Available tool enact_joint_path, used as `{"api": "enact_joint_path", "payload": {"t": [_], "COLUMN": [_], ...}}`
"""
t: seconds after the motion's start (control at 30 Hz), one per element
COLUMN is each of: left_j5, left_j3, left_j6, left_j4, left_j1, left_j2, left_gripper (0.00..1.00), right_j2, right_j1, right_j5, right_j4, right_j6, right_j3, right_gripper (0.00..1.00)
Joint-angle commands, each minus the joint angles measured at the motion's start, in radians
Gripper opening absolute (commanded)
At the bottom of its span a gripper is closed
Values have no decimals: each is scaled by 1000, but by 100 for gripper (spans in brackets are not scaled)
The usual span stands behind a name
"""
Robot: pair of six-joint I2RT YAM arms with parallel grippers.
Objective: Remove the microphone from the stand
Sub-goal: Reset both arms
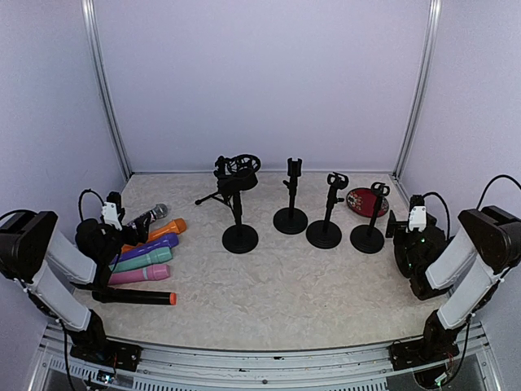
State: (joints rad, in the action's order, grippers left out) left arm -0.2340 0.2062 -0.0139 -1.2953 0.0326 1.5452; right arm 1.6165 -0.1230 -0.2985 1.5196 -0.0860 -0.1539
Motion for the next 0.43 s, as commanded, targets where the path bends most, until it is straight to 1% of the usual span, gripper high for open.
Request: {"api": "enact_joint_path", "payload": {"t": [0.0,0.17,0.4], "left_j5": [3,6,12], "left_j3": [19,21,18], "left_j6": [-6,-7,-11], "left_j4": [-33,-30,-31], "left_j1": [5,4,-1], "left_j2": [10,10,9], "left_gripper": [99,99,99], "right_j2": [-9,-6,-8], "right_j1": [12,8,8], "right_j5": [6,7,-2], "right_j4": [35,59,26], "right_j6": [8,2,6], "right_j3": [13,22,7], "right_gripper": [100,100,100]}}
